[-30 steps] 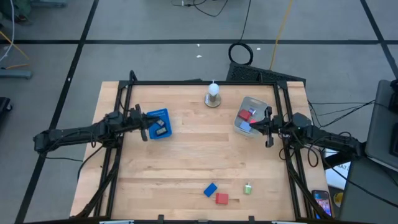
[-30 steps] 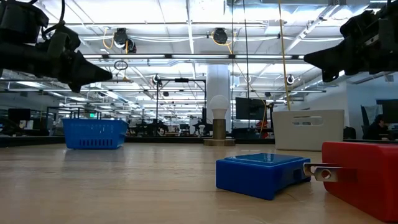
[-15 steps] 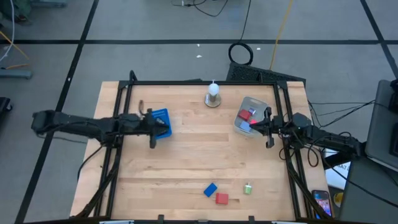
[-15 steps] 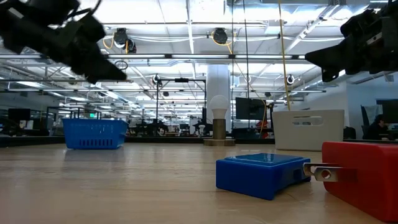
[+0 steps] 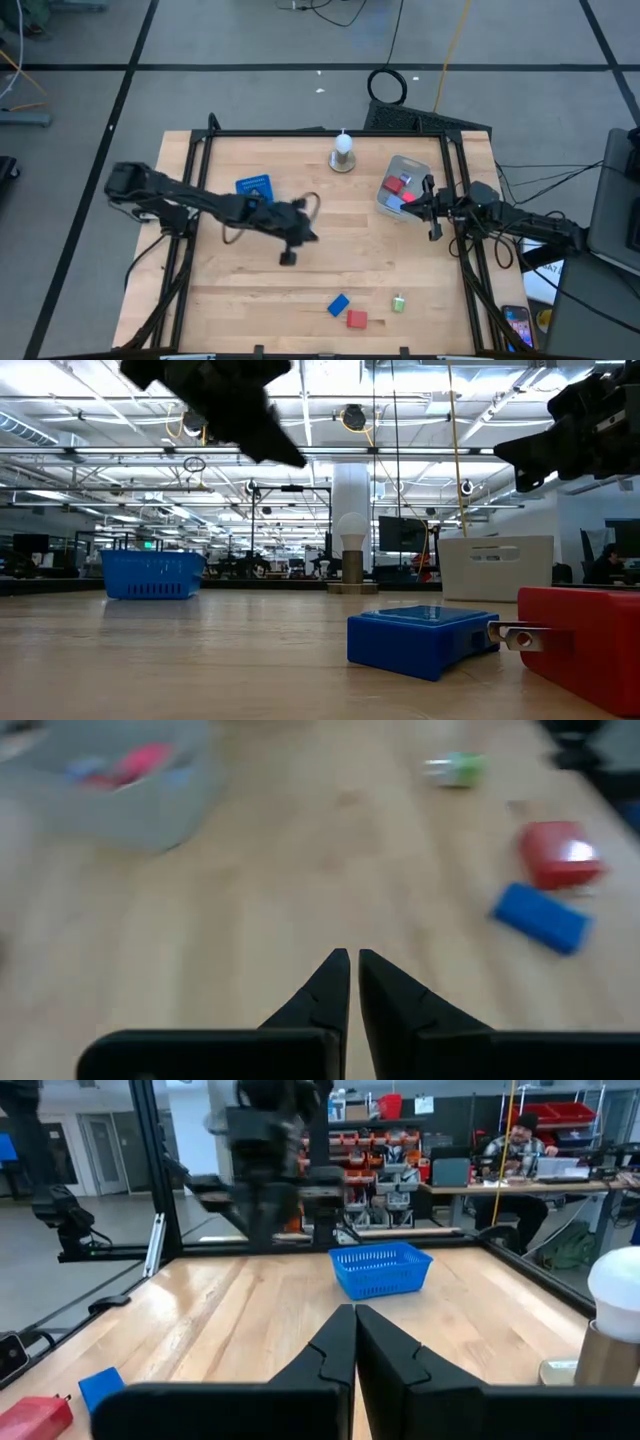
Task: Pick & Place Office items
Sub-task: Put the blue digital clock into the blue bin
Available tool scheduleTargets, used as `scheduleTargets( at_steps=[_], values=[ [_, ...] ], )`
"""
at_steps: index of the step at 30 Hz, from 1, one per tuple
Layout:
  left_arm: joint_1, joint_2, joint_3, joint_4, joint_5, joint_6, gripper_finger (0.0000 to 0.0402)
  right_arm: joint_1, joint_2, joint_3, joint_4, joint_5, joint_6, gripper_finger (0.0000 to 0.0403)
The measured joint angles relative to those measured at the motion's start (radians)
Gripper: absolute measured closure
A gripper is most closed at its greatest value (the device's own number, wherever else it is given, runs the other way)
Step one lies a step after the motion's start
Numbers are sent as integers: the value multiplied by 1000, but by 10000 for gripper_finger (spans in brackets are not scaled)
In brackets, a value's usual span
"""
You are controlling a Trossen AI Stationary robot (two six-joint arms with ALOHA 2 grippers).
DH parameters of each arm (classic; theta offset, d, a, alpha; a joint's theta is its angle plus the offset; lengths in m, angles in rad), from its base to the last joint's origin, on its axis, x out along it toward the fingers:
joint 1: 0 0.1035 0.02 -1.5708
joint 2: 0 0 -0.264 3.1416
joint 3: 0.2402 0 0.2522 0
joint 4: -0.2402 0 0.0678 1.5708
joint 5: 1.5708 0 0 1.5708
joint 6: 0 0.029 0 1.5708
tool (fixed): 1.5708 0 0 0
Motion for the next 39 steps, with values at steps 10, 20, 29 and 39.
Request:
scheduleTargets(
  at_steps=[10, 20, 29, 39],
  values=[
    [-129, 292, 355, -152, 224, 210, 226, 0, 38, 0, 2, 0, 2, 402],
    [-200, 517, 551, -197, 242, 220, 10, 0, 70, 0, 10, -24, 26, 403],
    [-181, 602, 608, -261, 257, 211, 21, 0, 95, 0, 13, -22, 26, 403],
    [-163, 639, 607, -257, 280, 241, 3, 0, 110, 0, 14, -21, 26, 403]
  ],
)
